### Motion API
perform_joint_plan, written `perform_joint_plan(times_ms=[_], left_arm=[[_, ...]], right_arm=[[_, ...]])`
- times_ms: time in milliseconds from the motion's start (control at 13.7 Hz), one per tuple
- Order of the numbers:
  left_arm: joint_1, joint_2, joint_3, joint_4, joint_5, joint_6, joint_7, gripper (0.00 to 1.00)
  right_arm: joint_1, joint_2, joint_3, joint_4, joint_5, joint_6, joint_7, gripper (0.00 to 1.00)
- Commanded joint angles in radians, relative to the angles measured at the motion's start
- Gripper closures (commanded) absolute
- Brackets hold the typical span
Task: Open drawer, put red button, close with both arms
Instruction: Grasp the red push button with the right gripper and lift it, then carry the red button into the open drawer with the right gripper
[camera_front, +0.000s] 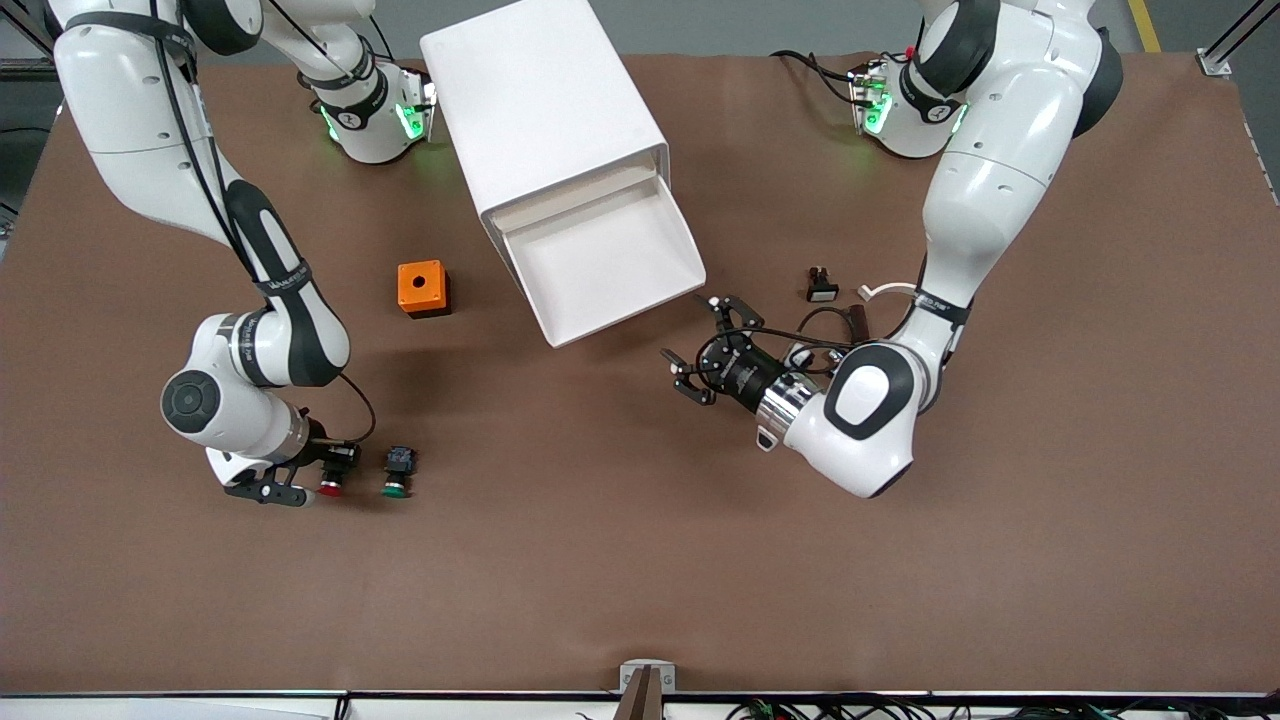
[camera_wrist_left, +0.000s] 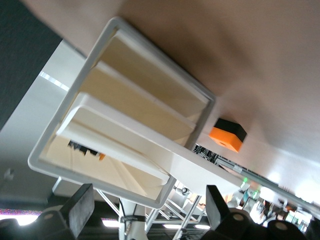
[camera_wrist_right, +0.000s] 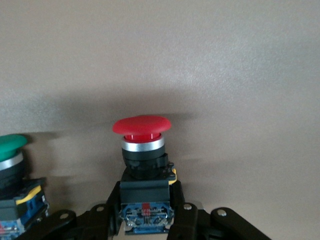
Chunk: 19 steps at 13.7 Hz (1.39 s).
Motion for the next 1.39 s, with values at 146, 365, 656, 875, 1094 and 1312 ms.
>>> perform_joint_plan(times_ms=[146,365,656,875,1094,1312], left_arm=[[-0.058,-0.079,0.076,0.03,0.139,0.107,0.283,0.01],[-0.059,-0.126,0.076,0.029,0.241,0.202,0.386,0.01],[-0.078,-0.147,0.076,0.026,0.348,0.308,0.418,0.01],[-0.116,-0.147,0.074,0.02,0.428,0.354,0.417,0.01],[-0.133,-0.191,0.071,0.018,0.467,0.362,0.421,0.01],[-0.154,-0.23,0.068,0.016,0.589,0.383,0.42,0.01]], right_arm=[[0.002,-0.134,0.006,0.002,0.004,-0.175,0.051,1.0],[0.028,-0.321,0.043,0.02,0.031,-0.405,0.245,1.0],[0.158,-0.513,0.086,0.009,0.104,-0.579,0.596,1.0],[0.358,-0.568,0.086,0.002,0.104,-0.599,0.89,1.0],[0.503,-0.556,0.086,0.002,0.127,-0.527,1.136,1.0],[0.619,-0.521,0.084,-0.004,0.127,-0.462,1.32,1.0]])
